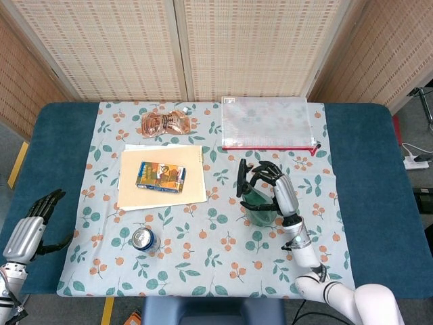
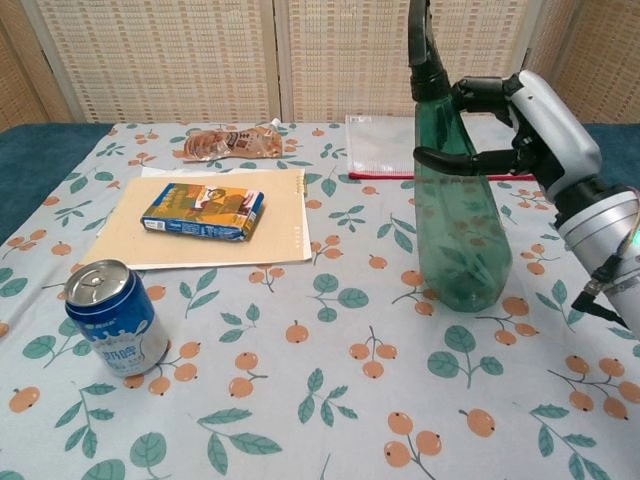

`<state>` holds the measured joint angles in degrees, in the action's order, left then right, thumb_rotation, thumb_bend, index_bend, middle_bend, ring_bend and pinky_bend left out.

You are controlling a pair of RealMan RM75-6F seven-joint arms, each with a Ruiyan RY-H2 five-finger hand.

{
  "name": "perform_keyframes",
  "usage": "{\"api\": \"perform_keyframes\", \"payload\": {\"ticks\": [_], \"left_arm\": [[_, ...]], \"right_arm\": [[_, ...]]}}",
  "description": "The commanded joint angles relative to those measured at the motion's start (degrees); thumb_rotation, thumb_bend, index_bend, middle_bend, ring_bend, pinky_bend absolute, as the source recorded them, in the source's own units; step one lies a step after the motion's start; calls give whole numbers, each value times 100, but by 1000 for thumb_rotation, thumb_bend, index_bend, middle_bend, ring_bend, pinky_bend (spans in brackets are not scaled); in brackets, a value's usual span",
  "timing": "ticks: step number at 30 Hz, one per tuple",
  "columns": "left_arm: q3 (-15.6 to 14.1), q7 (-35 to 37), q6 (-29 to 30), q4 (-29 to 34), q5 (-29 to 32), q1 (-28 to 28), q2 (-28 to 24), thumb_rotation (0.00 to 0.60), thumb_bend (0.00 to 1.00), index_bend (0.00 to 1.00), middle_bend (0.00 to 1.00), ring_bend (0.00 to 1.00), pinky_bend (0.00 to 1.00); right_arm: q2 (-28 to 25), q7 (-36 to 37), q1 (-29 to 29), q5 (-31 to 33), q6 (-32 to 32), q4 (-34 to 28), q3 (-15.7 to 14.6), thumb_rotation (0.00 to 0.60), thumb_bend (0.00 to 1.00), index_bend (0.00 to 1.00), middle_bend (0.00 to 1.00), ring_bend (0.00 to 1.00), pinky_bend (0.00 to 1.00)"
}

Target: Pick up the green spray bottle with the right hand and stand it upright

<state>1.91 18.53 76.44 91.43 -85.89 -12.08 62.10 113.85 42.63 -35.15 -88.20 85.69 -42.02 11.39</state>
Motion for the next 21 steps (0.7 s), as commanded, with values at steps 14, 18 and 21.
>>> {"api": "perform_keyframes", "payload": {"ticks": [14, 18, 21], "left_arm": [[-19, -53, 32, 32, -23, 15, -7, 600, 249, 0, 0, 0, 0], [-14, -55, 38, 27, -18, 16, -1, 600, 249, 0, 0, 0, 0], [-15, -55, 40, 27, -19, 17, -1, 600, 249, 0, 0, 0, 0]], "right_arm": [[-323, -248, 374, -15, 148, -443, -179, 600, 0, 736, 669, 337, 220], [-393, -343, 456, -19, 199, -571, -200, 600, 0, 738, 669, 337, 220], [-409, -365, 476, -19, 212, -603, -205, 600, 0, 738, 669, 337, 218]]}}
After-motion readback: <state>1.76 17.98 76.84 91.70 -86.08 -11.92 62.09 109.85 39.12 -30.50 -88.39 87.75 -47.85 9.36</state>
